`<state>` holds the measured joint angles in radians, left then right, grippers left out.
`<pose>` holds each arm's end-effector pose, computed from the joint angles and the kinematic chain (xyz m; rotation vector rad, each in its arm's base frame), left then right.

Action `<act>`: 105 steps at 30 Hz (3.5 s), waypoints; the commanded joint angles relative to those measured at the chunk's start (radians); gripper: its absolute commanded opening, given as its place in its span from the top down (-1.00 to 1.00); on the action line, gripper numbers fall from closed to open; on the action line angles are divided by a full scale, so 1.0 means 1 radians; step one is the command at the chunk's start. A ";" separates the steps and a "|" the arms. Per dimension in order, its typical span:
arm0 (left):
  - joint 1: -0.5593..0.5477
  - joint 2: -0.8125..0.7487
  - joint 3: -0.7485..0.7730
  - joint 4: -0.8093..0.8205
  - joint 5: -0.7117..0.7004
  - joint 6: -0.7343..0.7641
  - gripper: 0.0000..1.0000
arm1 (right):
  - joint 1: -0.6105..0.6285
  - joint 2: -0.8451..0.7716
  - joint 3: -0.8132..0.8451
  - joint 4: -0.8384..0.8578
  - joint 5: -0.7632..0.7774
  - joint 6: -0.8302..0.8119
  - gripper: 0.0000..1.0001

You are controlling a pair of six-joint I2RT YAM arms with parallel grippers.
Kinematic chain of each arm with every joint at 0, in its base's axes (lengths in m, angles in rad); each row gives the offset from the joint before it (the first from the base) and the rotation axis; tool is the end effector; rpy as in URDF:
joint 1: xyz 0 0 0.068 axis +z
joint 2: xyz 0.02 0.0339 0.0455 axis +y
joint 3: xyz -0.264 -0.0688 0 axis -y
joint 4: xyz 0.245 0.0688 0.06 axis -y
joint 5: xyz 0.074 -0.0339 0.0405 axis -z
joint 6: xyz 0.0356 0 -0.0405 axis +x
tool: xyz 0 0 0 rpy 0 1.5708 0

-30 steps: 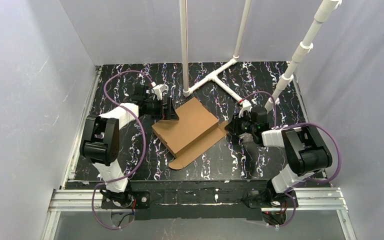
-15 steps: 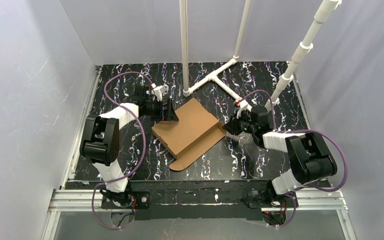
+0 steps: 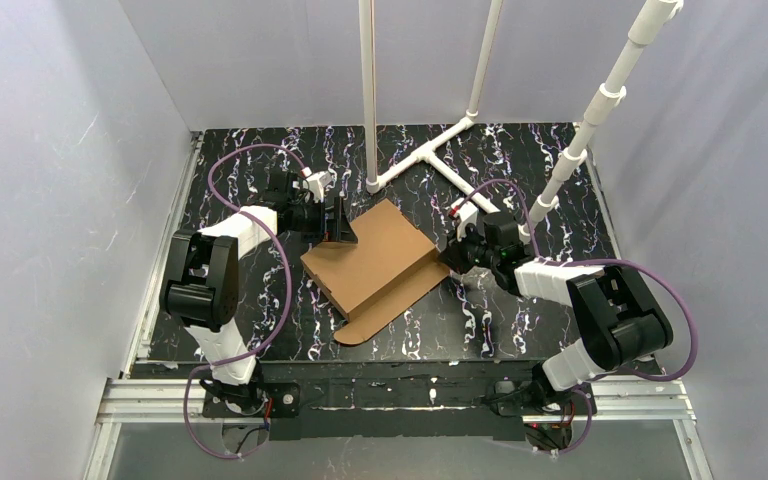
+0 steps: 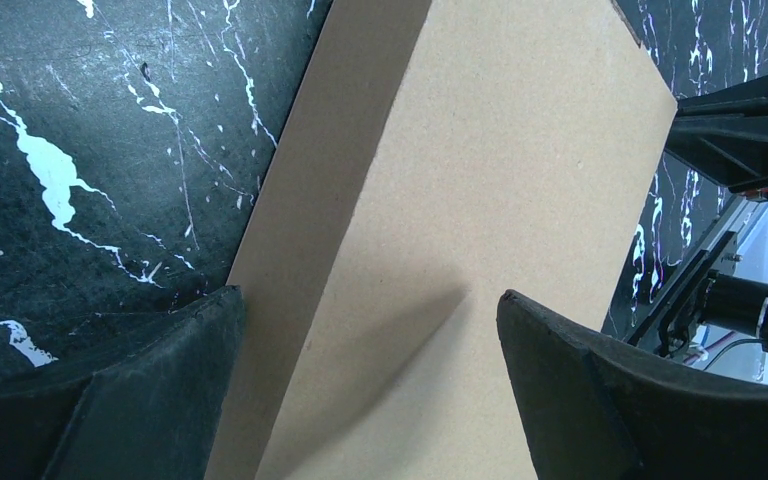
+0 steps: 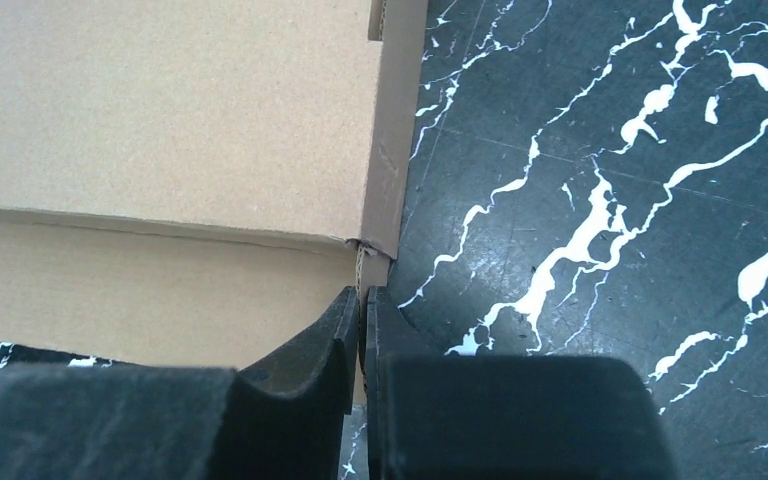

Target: Fold the paper box

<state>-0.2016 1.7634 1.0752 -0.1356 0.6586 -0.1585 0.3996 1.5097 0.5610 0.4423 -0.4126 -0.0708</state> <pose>0.3555 -0.0949 0.1884 0.3661 2.3481 -0.9572 0.2603 0.1254 0.1612 -0.7323 1.9583 0.6284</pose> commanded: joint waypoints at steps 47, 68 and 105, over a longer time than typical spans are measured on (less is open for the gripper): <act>0.001 0.013 0.023 -0.039 0.120 0.001 -0.91 | 0.055 -0.041 0.123 -0.202 0.109 -0.160 0.97; -0.010 0.036 0.042 -0.046 0.197 0.006 -0.81 | 0.109 0.014 0.269 -0.405 0.168 -0.208 0.97; -0.037 -0.023 0.056 -0.071 0.049 -0.069 -0.79 | 0.162 0.273 0.665 -0.843 0.243 -0.403 0.60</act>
<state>-0.2279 1.8133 1.1076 -0.1879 0.7605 -0.1841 0.5476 1.7664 1.1610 -0.3317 -0.1604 -0.4648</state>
